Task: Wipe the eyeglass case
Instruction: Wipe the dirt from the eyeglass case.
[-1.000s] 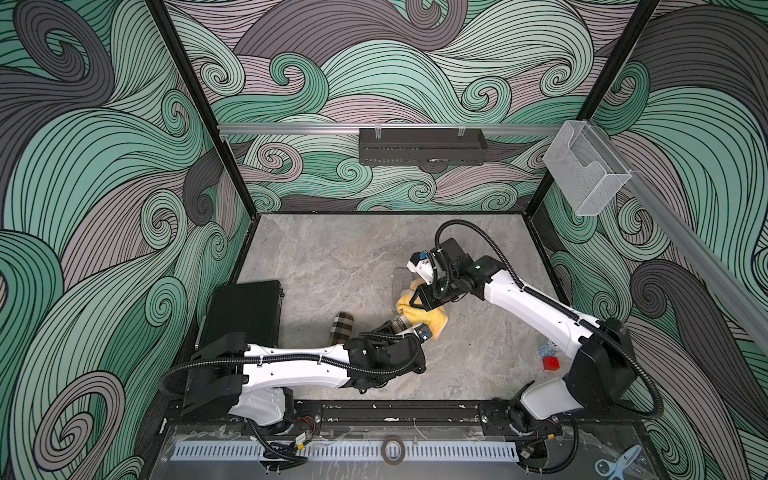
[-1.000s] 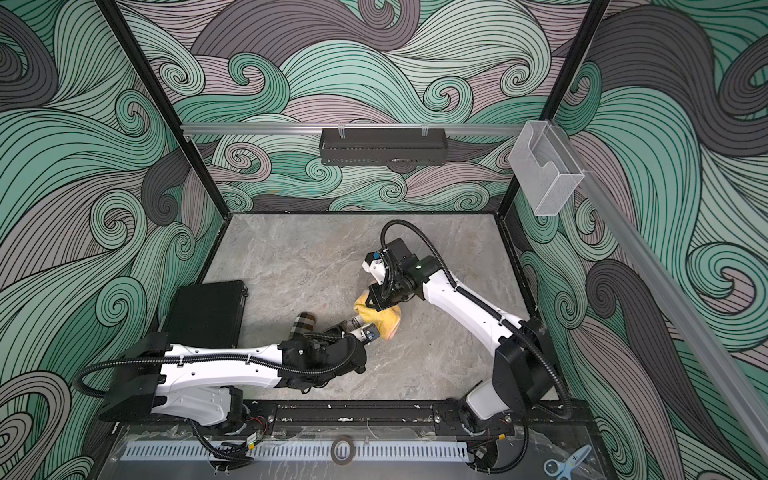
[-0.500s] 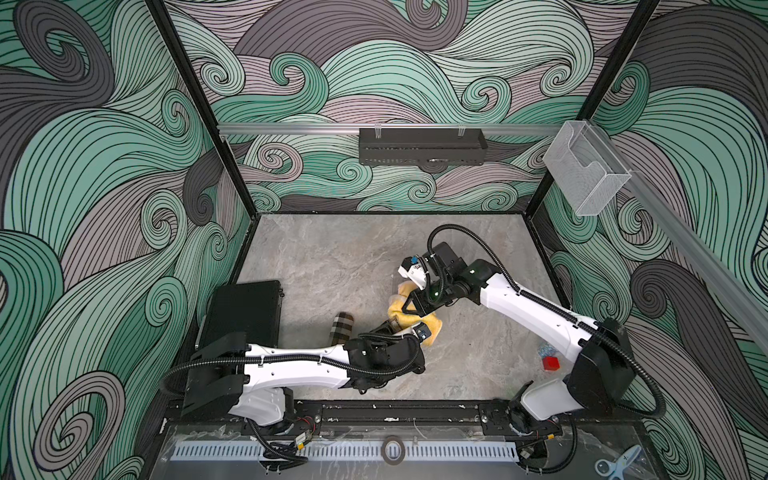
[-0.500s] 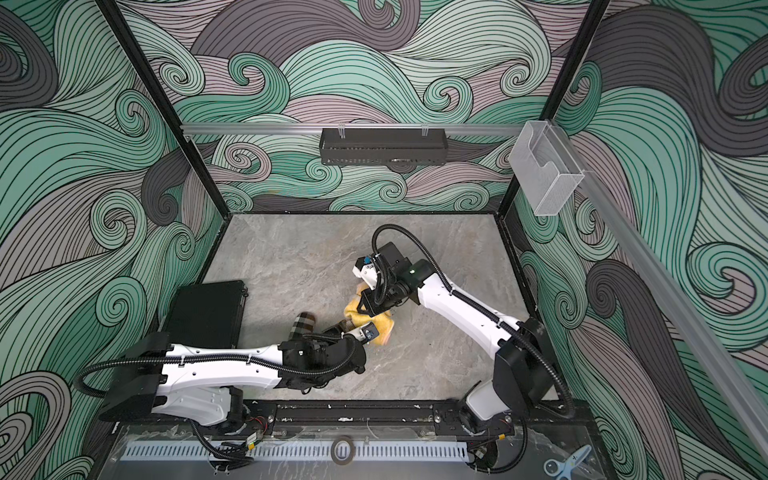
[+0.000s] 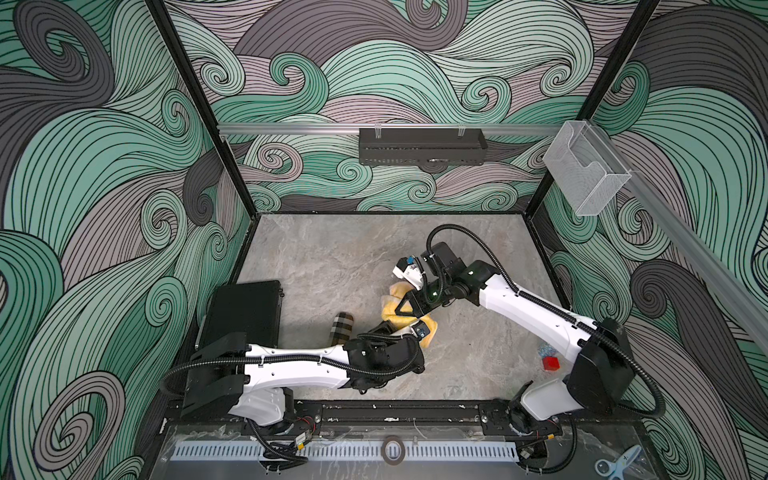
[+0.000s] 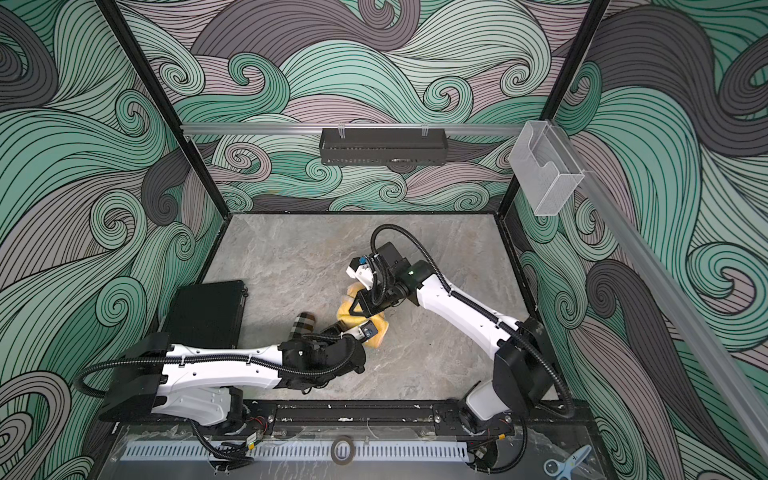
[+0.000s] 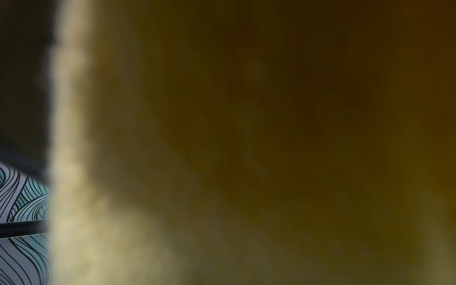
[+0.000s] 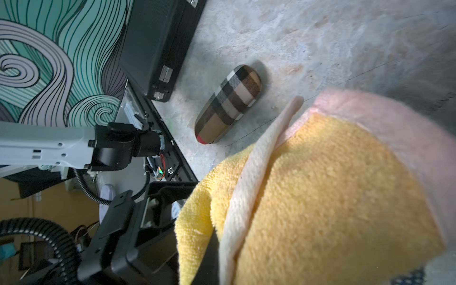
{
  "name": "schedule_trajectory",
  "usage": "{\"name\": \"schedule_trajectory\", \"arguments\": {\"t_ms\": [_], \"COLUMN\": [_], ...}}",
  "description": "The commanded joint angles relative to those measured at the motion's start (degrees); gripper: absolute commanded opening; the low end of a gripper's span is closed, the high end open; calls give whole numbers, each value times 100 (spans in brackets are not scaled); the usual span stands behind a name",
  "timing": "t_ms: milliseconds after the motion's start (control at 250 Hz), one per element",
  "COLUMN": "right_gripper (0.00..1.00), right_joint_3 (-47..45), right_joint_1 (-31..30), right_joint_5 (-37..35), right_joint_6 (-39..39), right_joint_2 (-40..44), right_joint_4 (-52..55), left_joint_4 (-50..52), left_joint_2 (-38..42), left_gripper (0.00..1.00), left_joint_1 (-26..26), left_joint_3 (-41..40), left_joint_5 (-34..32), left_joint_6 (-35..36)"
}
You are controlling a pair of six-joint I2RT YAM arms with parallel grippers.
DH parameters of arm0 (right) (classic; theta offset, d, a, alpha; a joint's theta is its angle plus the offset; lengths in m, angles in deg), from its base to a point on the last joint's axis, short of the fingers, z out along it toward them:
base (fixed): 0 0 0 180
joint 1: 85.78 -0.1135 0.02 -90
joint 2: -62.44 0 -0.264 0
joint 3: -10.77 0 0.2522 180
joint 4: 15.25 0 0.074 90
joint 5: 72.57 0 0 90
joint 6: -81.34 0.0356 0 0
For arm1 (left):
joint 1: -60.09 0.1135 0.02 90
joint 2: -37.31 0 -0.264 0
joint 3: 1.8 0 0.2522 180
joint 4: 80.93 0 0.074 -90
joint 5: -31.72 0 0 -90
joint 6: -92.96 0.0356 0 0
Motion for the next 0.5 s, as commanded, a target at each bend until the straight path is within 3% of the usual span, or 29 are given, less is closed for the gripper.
{"name": "schedule_trajectory", "arguments": {"t_ms": [0,76,228,400,499], "right_gripper": [0,0,0,0,0], "right_joint_3": [-191,-454,-971,-1412,-1661], "right_joint_1": [84,154,357,746,773], "right_joint_5": [-580,-1642,-2864,-3277,-3101], "right_joint_6": [60,240,579,785,759], "right_joint_2": [244,490,1132,1979,2536], "right_joint_4": [326,412,455,467,358], "left_joint_4": [-62,58,165,449,841], "left_joint_2": [186,374,958,1422,1426], "left_gripper": [45,45,45,45,45], "left_joint_1": [19,18,22,55,158], "left_joint_3": [145,44,-281,-538,-525], "left_joint_5": [-286,-248,380,876,931], "left_joint_6": [-322,-651,-1207,-1799,-2345]}}
